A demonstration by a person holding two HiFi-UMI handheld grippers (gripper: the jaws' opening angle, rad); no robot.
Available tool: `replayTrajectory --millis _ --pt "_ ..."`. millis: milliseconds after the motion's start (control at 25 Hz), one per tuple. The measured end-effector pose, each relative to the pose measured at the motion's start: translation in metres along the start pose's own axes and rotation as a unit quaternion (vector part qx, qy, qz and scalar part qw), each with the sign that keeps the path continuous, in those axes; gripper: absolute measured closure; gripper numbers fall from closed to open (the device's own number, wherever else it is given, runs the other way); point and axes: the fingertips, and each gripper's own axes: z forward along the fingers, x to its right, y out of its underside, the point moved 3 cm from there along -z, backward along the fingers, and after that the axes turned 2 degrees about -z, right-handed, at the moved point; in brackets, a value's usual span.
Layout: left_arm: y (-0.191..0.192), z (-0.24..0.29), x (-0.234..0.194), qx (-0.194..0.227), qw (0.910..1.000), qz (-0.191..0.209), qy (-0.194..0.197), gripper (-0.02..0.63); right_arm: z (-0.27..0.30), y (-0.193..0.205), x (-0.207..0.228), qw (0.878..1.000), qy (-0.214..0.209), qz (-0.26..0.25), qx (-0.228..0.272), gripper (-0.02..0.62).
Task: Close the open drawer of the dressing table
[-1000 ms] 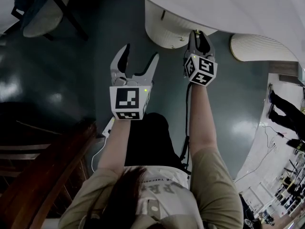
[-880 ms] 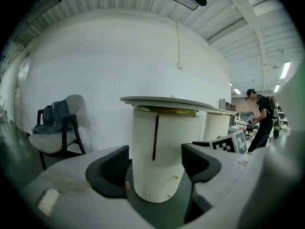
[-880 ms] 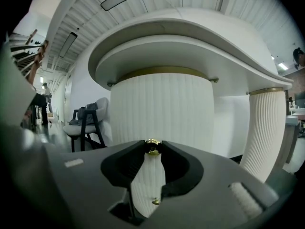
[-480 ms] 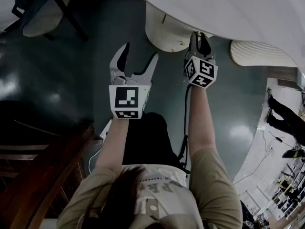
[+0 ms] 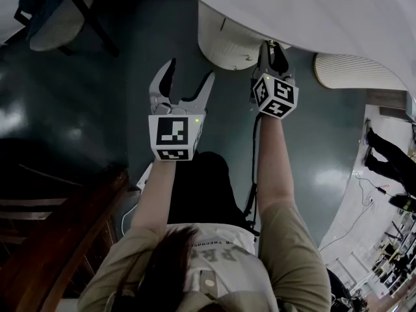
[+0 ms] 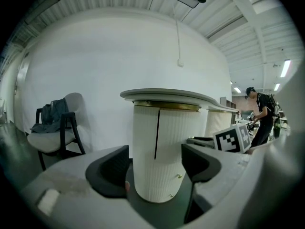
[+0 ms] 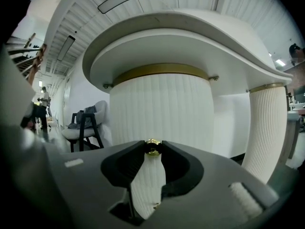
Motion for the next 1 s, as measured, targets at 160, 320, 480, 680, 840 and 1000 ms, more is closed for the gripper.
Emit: replayTrajectory --millis 160,320,480,680,840,1000 --pt "0.002 0.0 -0.002 -0.003 1.0 -0.003 -0.002 0.258 0.003 0.0 -0.001 1.0 0.004 0.005 0.0 0.479" --pt "0.001 0.0 -0.005 -0.002 1.0 -0.002 -0.002 0.258 0.003 0.0 -0.001 1.0 0.005 0.003 0.001 0.479" --pt "0.002 0.0 -0.006 -0.003 1.0 -0.002 -0.002 0.258 0.002 -0.001 -0.001 1.0 0.002 0.001 0.003 0.477" --pt "0.002 -0.003 -0.006 -0.007 1.0 -0.004 -0.002 0.258 0.002 0.0 -0.001 1.0 0.004 0.0 0.001 0.477" --pt "-0.005 -0.009 -0.005 -0.017 0.9998 -0.005 -0.004 0.258 0.001 0.003 -0.002 1.0 0.007 0.006 -0.023 0.48" --pt "-0.02 -0.024 0.002 -0.031 0.9995 -0.006 -0.01 0.258 -0.014 0.003 0.0 0.998 0.017 0.017 -0.051 0.476"
